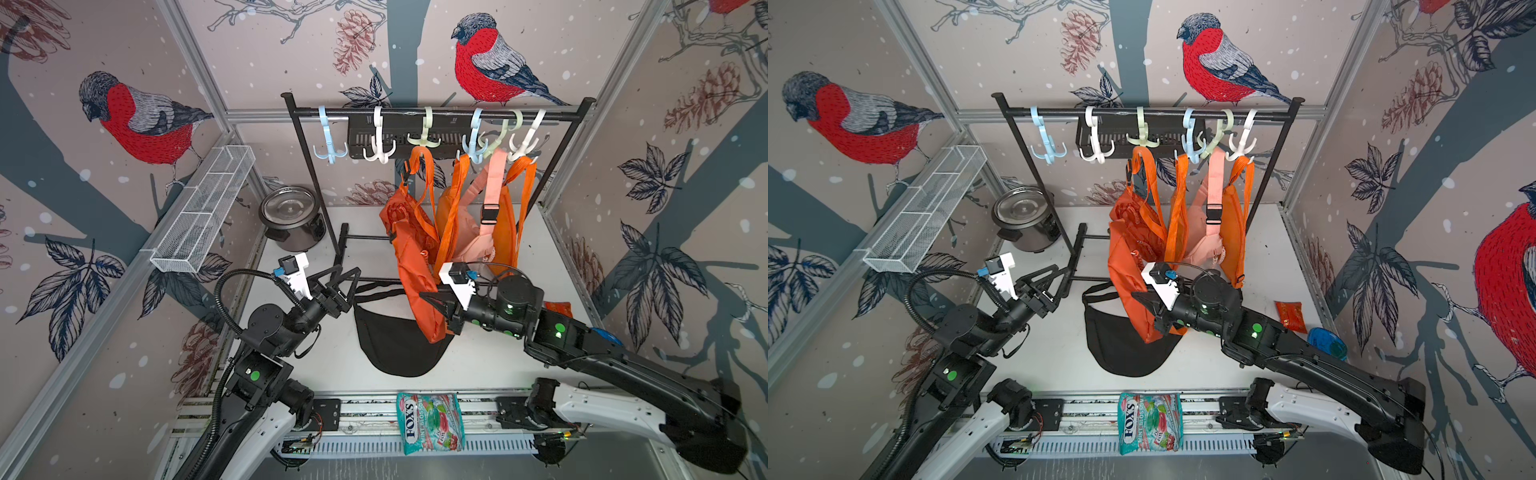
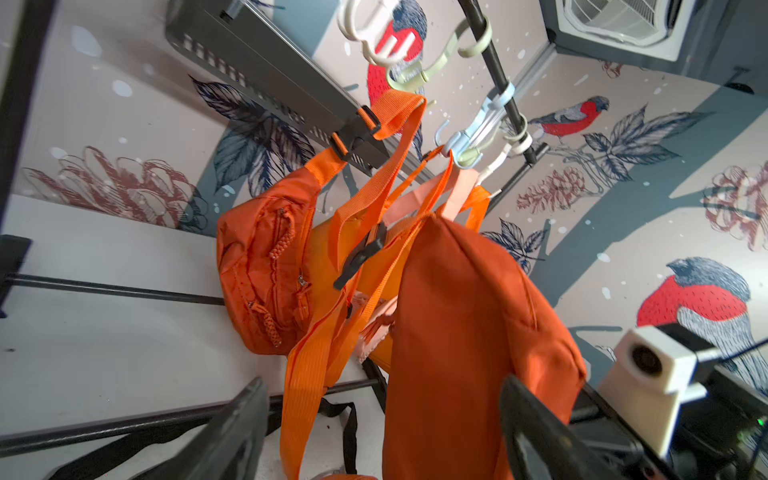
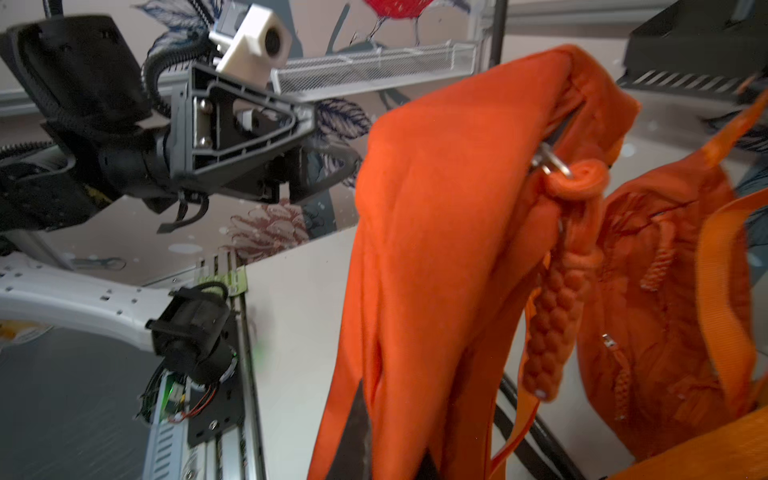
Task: Hang the bag on a hook
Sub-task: Pick up the bag from the bag.
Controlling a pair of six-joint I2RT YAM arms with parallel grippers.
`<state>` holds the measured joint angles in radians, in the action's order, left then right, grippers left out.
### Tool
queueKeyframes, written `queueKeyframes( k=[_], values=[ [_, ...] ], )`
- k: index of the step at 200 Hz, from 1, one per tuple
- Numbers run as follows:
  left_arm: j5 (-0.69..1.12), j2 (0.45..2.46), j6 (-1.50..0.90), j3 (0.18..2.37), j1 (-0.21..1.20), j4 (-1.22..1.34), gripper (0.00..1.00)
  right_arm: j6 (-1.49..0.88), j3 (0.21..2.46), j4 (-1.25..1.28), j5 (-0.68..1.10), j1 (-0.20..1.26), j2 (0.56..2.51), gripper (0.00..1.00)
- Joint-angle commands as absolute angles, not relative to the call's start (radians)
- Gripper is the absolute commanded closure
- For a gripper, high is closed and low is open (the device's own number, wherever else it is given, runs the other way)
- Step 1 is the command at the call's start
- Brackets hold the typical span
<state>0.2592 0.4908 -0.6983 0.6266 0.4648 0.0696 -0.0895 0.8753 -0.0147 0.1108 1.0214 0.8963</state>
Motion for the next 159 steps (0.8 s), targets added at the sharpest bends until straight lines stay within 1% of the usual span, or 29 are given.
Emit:
queueKeyframes(
  k=[1, 17, 42, 59, 89, 139, 147, 159],
  values=[
    [0.431, 0.551, -0.703, 0.643, 0.474, 0.195, 0.14, -0.126, 0.860, 0.144, 0.054, 1.005, 0.870, 0.93],
    [0.455, 0.598, -0.703, 0.650, 0.519, 0.238, 0.14, -0.130, 0.851, 0.176, 0.045, 0.999, 0.864, 0.92],
    [0.400, 0.670, -0.643, 0.689, 0.652, 0.247, 0.13, -0.126, 0.863, 0.189, 0.053, 0.999, 0.885, 0.91],
    [0.403, 0.729, -0.632, 0.717, 0.704, 0.264, 0.13, -0.113, 0.878, 0.177, 0.063, 1.004, 0.915, 0.90],
    [0.417, 0.807, -0.631, 0.748, 0.744, 0.301, 0.13, -0.074, 0.912, 0.148, 0.047, 1.044, 0.976, 0.90],
    [0.401, 0.881, -0.614, 0.785, 0.767, 0.300, 0.13, 0.024, 0.970, 0.096, -0.112, 1.179, 1.074, 0.90],
    [0.398, 0.886, -0.614, 0.788, 0.767, 0.302, 0.14, 0.033, 0.978, 0.089, -0.129, 1.192, 1.087, 0.90],
    [0.392, 0.892, -0.613, 0.791, 0.767, 0.299, 0.20, 0.044, 0.984, 0.082, -0.146, 1.208, 1.101, 0.90]
  ],
)
